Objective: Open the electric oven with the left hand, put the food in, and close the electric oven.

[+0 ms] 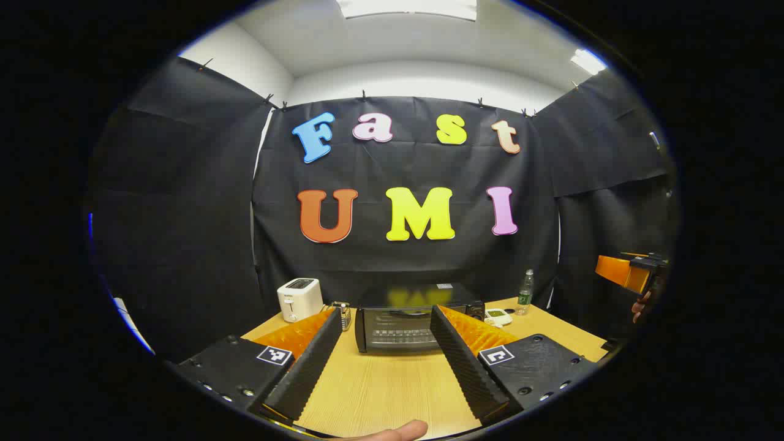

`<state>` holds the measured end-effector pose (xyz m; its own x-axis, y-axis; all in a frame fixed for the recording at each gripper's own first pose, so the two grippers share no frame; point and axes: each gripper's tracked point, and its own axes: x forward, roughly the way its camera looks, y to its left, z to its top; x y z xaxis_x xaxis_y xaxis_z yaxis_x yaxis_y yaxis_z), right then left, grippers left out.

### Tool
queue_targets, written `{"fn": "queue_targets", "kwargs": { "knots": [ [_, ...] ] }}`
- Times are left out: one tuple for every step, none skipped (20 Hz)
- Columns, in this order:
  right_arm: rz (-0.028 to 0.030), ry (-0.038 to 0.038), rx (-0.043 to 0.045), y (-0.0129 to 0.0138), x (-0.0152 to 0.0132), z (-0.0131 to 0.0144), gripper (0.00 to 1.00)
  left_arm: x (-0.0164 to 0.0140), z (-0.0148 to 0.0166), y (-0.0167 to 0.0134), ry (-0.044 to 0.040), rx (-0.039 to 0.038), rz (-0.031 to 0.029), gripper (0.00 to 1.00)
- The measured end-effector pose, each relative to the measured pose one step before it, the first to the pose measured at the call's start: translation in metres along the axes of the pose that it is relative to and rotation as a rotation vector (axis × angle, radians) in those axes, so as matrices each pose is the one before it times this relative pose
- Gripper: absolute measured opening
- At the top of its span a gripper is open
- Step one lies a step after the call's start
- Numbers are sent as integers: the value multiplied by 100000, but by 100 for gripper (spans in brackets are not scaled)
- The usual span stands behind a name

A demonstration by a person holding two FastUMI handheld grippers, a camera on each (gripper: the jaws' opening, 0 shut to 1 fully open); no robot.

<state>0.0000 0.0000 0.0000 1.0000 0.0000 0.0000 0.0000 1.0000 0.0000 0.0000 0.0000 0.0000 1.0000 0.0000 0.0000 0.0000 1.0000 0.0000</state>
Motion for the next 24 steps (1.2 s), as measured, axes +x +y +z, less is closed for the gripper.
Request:
{"fn": "queue_targets", "kwargs": {
  "knots": [
    [217,-427,-298,-17,-129,138,96,-168,8,-354,208,-179,-917,94],
    [43,-366,-320,-128,-152,22,96,-8,45,-162,7,-39,-604,93],
    [215,-511,-274,-9,-130,138,96,-54,9,-78,-108,153,-157,94],
    [417,-499,-202,65,-66,95,96,-63,-23,-40,54,232,-43,95],
    [81,-60,-70,10,-14,8,96,5,-26,36,-90,46,71,95],
    [-222,-71,57,-175,-87,-109,96,106,-64,-81,79,-153,-142,95],
    [-5,-104,122,-72,-2,27,96,152,-197,-77,444,-362,-345,95],
    [124,189,202,-35,-3,-197,96,205,-184,-142,610,-413,-469,95],
    [100,198,387,-39,25,-68,96,241,-187,-67,963,-359,-581,95],
    [181,3,296,-57,2,-190,96,345,-123,-5,775,-276,-147,95],
    [87,-26,88,-163,22,-49,96,342,-100,29,424,-220,186,95],
    [-172,-249,142,-279,-36,-161,96,601,-40,25,155,-296,-227,95],
    [-340,-172,101,-250,-67,-82,96,608,-84,-161,795,-367,-1021,95],
    [-131,-282,179,-251,-18,-218,96,858,-181,-196,1099,-477,-1069,95],
    [87,-213,90,-249,-47,-63,96,1059,-59,-15,927,-520,-1006,95],
    [160,-201,45,-259,-10,-180,96,1281,65,-38,566,-557,-1189,95],
    [133,-171,-3,-280,71,-62,96,1394,-97,-221,1265,-670,-1585,95],
    [-46,-221,-127,-339,43,-95,96,1518,-304,-384,2530,-762,-2374,95],
    [-5,-350,-214,-279,0,75,96,1568,-435,-440,2294,-766,-2938,95],
    [56,-133,-210,-183,-25,-103,96,1512,-102,-432,1820,-345,-2520,95],
    [103,48,32,-223,1,-46,96,1613,-95,-33,1094,332,-966,83],
    [109,204,135,-133,43,-288,96,1690,-205,-95,1324,326,-1186,93],
    [-26,284,157,-116,-51,-123,96,1971,-677,124,2685,-1031,-68,93],
    [-174,282,51,-222,4,-169,96,1656,-705,437,2672,-710,1273,93]
  ]
}}
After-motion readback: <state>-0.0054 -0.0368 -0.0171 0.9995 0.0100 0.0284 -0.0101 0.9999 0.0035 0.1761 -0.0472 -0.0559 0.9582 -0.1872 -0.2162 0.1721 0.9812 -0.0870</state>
